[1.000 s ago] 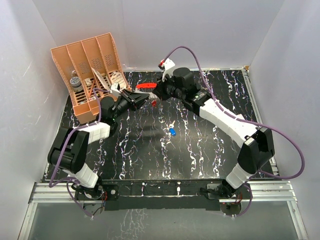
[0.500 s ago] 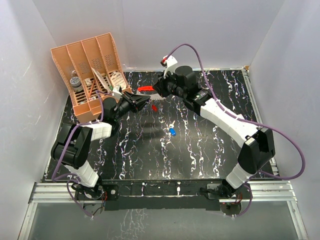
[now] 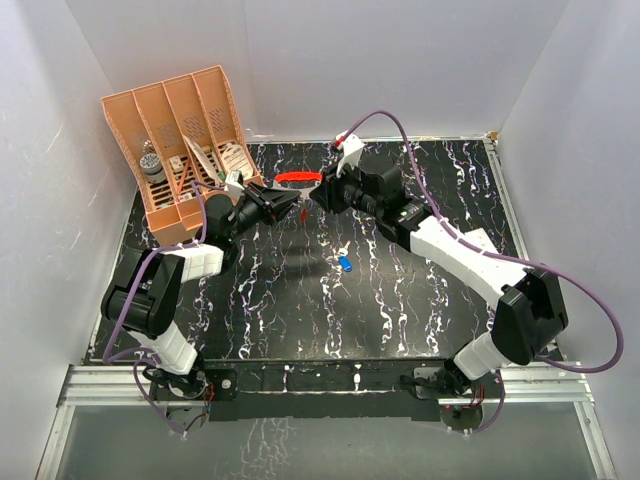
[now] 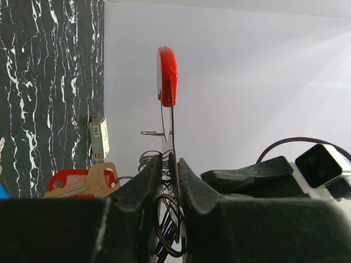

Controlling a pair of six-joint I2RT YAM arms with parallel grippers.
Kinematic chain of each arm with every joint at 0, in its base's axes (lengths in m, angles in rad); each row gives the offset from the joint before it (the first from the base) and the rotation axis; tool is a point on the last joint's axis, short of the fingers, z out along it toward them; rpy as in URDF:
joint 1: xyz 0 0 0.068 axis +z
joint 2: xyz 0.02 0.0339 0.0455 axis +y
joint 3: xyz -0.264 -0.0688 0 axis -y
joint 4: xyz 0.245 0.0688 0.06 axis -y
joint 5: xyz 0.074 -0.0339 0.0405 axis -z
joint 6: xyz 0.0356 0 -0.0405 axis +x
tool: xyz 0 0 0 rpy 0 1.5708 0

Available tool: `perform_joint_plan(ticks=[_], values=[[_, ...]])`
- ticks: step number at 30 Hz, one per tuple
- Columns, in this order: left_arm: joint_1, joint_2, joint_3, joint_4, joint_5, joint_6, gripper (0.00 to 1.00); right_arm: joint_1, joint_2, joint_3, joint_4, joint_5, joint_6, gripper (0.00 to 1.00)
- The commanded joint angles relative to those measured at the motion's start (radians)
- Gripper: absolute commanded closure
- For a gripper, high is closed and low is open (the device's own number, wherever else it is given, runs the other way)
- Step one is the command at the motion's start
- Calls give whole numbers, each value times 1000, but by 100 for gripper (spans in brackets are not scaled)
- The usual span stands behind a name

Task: Put the keys on the keyring

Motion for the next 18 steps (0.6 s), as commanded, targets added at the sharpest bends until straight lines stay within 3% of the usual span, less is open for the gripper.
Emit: perform_joint_plan(ticks=[1,18], values=[[1,-56,45,20,0,-6,100,15,-53,-46,98,-20,6,78],[1,-67,51,21,0,-11,100,43,6,-73,122,27,-21,80]])
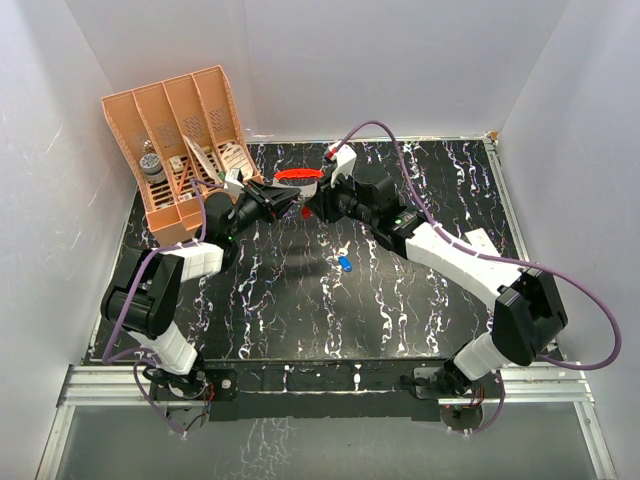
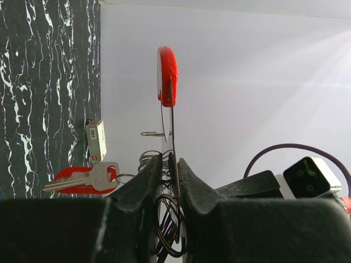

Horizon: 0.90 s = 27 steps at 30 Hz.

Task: Put the keys on the keyring

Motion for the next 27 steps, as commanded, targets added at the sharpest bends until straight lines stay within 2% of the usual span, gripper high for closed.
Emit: perform_joint_plan(ticks=[1,27], values=[[1,-68,35,28,4,-10,100,6,23,7,73,27,-17,80],[1,-89,38,24,7,-16,100,7,90,8,145,81,-35,76]])
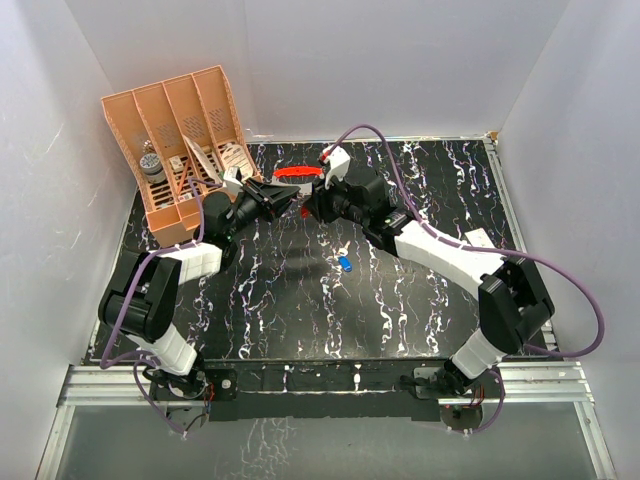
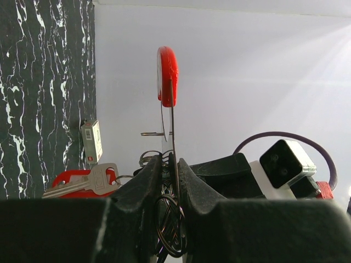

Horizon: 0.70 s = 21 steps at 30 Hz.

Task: Put the keys on the keyring

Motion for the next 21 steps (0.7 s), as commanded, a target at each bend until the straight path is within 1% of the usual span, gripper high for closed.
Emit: perform_joint_plan(ticks=[1,11,18,21], values=[[1,-64,37,31,8,-12,100,4,12,8,97,19,-12,76],[1,-58,33,44,12,-17,100,5,18,1,145,29,-1,77],[0,-53,31,46,13,-18,100,4,2,-21,180,61,-2,85],[0,-53,29,45,13,-18,100,5,-13,-43,212,73,-4,93]])
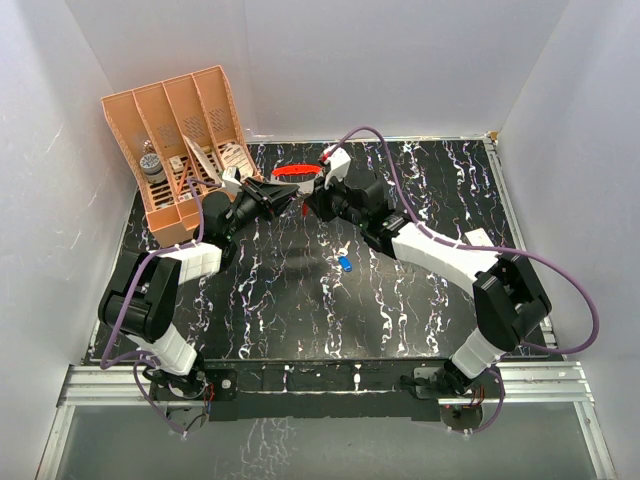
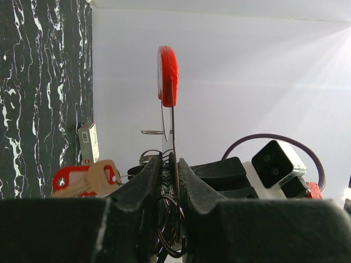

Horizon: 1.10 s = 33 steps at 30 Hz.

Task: Put the keys on the keyring

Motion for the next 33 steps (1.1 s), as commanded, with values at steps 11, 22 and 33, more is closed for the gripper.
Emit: perform_joint_plan(ticks=[11,22,33], values=[[0,-12,23,53,31,0,100,3,-99,-19,97,62,-12,100],[0,-5,13,28,34,22,100,2,-103,27,60,68,-32,100],[-1,8,5,22,37,29,100,2,-129,50,49,77,-39,100]])
